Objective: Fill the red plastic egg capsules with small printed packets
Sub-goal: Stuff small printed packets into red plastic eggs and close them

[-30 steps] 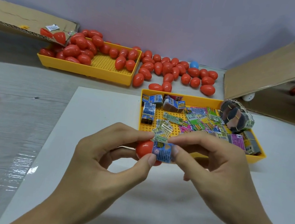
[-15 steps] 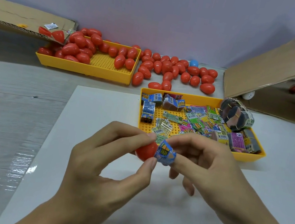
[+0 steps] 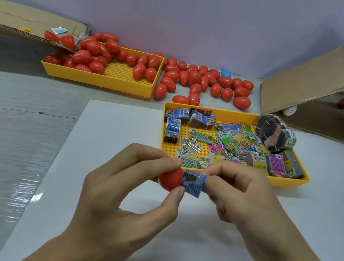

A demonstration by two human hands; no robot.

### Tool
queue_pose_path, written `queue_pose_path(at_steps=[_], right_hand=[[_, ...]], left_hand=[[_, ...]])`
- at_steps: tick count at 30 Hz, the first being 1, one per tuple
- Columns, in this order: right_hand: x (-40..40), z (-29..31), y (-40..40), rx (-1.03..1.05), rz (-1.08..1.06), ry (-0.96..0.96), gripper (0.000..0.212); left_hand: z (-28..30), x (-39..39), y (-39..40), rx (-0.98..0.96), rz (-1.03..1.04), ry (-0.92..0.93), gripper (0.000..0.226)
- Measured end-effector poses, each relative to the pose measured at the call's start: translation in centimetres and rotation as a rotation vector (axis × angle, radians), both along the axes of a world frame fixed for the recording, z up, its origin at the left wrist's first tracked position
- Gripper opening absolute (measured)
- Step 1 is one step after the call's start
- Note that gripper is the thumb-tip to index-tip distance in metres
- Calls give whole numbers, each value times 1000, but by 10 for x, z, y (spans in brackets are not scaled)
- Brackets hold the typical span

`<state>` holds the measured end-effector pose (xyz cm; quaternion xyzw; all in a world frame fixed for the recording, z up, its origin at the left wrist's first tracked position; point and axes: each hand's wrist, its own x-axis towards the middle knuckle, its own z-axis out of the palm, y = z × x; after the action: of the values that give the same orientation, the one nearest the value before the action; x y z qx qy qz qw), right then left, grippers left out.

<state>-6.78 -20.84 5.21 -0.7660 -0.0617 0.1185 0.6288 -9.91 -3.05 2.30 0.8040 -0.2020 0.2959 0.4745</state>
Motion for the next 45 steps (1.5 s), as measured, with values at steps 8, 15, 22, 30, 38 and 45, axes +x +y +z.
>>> queue_pose_path(at_steps=[8,15,22,30,38,45], right_hand=[[0,-2,-3,-10,37,3,13],[-2,0,-3,69,10,-70,34],[-1,0,-3,93,2,-37,15],[0,-5,-6,-89,38,-220,18],[-2,-13,-4,-150,-77,-340,12],[-3,-11,-2,-22,-13,-327,4]], left_hand=[[2,-1,-1,79,17,-46,27],[1,0,-2,-114,-86,103,34],[1,1,-1,-212,-126,166,34],[2,2,-4,-169,-106,116,35],[2,0,-4,-245,-118,192,33],[2,0,-5,-268,-127,270,30]])
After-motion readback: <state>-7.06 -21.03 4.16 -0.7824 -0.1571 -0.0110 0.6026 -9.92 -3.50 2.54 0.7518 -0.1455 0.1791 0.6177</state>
